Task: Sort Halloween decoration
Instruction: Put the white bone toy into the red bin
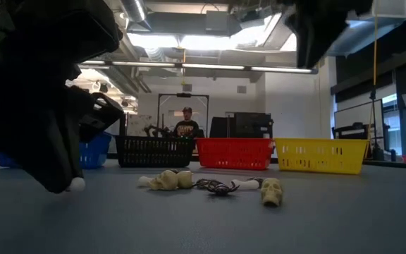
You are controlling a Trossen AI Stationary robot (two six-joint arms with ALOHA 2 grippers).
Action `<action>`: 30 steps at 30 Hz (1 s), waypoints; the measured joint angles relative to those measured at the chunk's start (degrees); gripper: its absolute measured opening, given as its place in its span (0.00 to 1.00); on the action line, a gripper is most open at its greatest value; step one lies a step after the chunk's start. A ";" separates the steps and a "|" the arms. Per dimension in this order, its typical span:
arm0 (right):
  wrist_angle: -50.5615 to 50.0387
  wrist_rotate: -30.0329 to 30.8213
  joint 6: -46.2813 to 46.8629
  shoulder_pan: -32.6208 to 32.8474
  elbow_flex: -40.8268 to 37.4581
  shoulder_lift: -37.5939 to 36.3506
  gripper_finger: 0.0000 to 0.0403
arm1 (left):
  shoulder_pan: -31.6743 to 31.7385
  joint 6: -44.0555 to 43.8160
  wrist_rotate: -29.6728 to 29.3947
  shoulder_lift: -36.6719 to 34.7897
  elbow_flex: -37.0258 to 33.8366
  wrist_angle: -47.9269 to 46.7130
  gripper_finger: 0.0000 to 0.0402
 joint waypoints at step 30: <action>26.31 6.36 1.49 5.40 -25.70 -8.47 0.43 | 23.71 15.12 -6.69 -0.17 0.13 26.80 0.00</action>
